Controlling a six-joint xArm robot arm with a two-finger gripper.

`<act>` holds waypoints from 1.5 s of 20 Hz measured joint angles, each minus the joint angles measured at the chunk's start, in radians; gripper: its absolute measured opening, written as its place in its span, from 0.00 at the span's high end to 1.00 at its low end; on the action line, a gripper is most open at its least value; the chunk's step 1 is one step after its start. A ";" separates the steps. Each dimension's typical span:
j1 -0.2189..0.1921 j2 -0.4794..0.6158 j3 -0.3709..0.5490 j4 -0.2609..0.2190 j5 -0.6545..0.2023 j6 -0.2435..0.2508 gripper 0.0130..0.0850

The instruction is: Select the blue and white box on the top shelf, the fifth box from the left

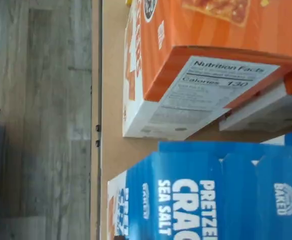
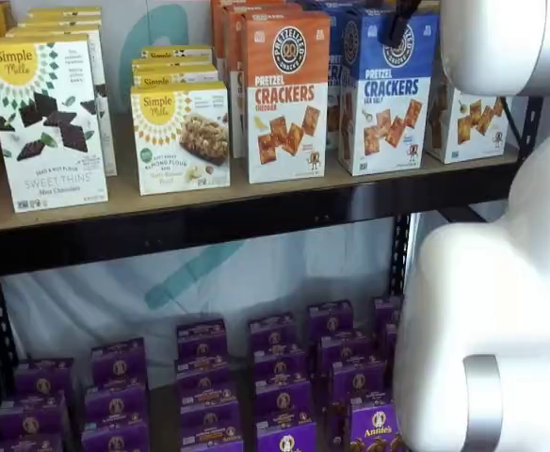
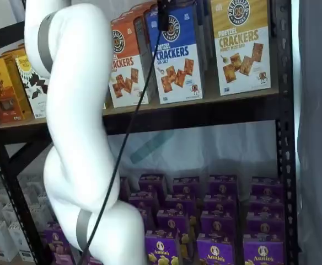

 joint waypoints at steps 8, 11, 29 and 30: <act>0.031 0.035 -0.040 -0.065 0.060 0.009 0.00; 0.044 0.026 -0.020 -0.085 0.044 0.013 0.00; 0.064 0.007 0.031 -0.119 0.005 0.015 0.22; 0.064 0.007 0.032 -0.119 0.005 0.014 0.22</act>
